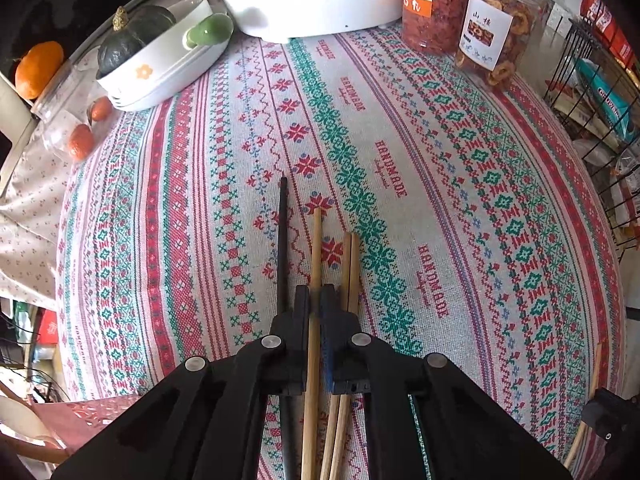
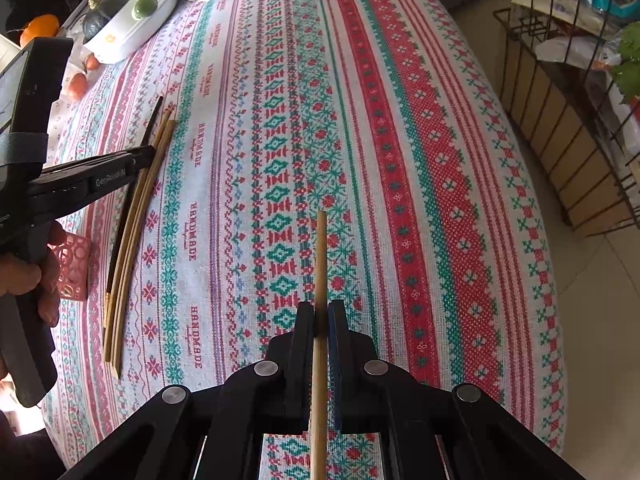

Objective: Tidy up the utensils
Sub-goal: 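Lower the left tool onto the bamboo chopstick pair and close on them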

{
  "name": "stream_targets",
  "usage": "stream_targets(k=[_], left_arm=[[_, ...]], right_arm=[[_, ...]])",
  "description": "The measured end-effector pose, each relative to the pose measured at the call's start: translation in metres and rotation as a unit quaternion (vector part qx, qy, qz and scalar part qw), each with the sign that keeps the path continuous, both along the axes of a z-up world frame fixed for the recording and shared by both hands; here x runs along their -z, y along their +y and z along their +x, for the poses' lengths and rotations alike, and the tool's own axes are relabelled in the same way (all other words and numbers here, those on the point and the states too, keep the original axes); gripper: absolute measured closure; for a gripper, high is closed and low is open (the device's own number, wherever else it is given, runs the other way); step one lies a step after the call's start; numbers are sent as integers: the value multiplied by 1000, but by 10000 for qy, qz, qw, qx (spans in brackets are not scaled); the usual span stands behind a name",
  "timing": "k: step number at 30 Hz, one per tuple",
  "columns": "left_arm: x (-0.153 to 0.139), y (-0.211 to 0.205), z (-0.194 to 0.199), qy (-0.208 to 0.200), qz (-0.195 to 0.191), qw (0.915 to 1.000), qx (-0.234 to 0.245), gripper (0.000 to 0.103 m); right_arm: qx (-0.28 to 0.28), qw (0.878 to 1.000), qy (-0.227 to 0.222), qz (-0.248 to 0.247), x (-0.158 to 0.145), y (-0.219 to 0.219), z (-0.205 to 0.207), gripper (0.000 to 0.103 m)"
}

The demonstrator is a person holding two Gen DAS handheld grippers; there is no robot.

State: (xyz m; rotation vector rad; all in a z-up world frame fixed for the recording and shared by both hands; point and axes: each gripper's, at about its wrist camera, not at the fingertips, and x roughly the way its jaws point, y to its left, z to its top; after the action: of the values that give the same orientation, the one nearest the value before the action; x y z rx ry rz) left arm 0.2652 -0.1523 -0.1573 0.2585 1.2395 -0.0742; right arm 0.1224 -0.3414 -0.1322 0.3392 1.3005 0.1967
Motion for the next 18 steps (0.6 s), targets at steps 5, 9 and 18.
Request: stream_targets(k=[5, 9, 18], left_arm=[[1, 3, 0, 79, -135, 9999, 8, 97], [0, -7, -11, 149, -230, 9993, 251, 98], [-37, -29, -65, -352, -585, 9942, 829, 98]], right_arm=[[26, 10000, 18, 44, 1, -2, 0, 98], [47, 10000, -14, 39, -1, -2, 3, 98], [167, 9984, -524, -132, -31, 5, -3, 98]])
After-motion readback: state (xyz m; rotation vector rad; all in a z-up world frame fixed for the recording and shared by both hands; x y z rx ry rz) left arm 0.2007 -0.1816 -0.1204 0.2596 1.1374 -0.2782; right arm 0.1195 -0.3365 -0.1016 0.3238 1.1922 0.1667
